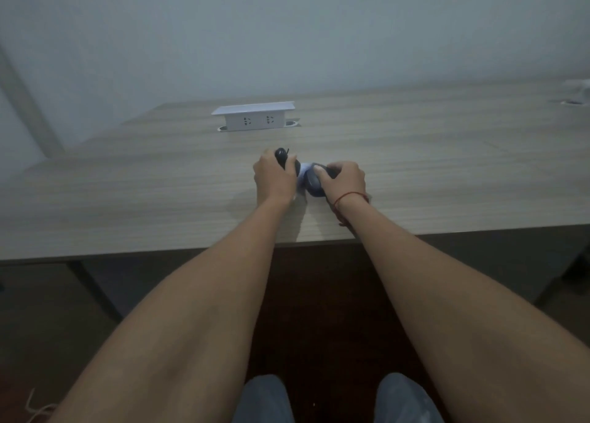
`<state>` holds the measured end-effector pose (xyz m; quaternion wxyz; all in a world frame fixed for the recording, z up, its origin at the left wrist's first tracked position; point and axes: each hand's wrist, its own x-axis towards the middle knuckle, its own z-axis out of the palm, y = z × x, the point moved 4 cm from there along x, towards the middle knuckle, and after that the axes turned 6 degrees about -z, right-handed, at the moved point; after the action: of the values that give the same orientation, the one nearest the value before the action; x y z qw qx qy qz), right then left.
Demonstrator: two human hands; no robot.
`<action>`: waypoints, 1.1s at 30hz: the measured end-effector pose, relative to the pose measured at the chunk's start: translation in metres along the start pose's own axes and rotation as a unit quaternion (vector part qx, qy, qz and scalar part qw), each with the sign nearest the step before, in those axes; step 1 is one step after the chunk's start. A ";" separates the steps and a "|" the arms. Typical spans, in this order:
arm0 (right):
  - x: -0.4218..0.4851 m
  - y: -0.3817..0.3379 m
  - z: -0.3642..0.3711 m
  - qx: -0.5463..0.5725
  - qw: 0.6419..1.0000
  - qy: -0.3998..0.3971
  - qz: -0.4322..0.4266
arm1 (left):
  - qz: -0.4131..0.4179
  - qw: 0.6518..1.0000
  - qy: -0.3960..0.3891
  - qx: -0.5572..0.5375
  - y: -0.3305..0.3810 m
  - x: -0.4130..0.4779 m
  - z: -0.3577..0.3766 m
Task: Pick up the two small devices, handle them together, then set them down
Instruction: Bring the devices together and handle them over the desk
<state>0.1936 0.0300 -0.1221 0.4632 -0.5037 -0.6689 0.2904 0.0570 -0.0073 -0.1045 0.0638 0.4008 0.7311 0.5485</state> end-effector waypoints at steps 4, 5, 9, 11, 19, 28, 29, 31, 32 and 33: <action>0.001 0.000 -0.001 -0.007 1.000 0.001 0.000 | 0.007 1.000 -0.002 -0.028 -0.013 -0.003 -0.007; 0.001 0.000 0.000 -0.006 1.000 0.002 0.000 | 0.019 0.999 -0.002 -0.035 -0.014 -0.003 -0.011; -0.001 0.000 0.001 -0.011 1.000 -0.002 0.008 | 0.033 0.997 -0.001 -0.073 -0.007 -0.005 -0.015; -0.003 0.000 0.002 -0.018 1.000 -0.001 0.008 | 0.041 0.998 0.004 -0.046 -0.006 -0.007 -0.012; 0.000 0.003 0.005 -0.024 1.000 -0.002 0.007 | 0.068 0.997 -0.005 0.027 0.011 0.002 -0.009; 0.003 0.006 0.004 -0.033 0.999 -0.007 -0.001 | 0.088 0.994 0.008 0.057 0.011 -0.001 -0.009; 0.004 0.006 0.004 -0.027 1.000 -0.010 -0.003 | 0.087 0.995 0.013 0.036 0.014 -0.001 -0.009; 0.004 0.007 0.004 -0.025 0.999 -0.017 -0.010 | 0.088 0.995 0.007 0.038 0.012 -0.002 -0.008; 0.004 0.007 0.006 -0.026 0.999 -0.023 -0.014 | 0.083 0.995 -0.003 0.057 0.006 -0.001 -0.006; 0.003 0.006 0.007 -0.027 0.999 -0.029 -0.019 | 0.074 0.994 -0.013 0.076 0.000 0.000 -0.006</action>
<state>0.1896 0.0355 -0.1293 0.4353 -0.4945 -0.6990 0.2782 0.0537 -0.0113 -0.1025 0.0016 0.4647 0.7378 0.4896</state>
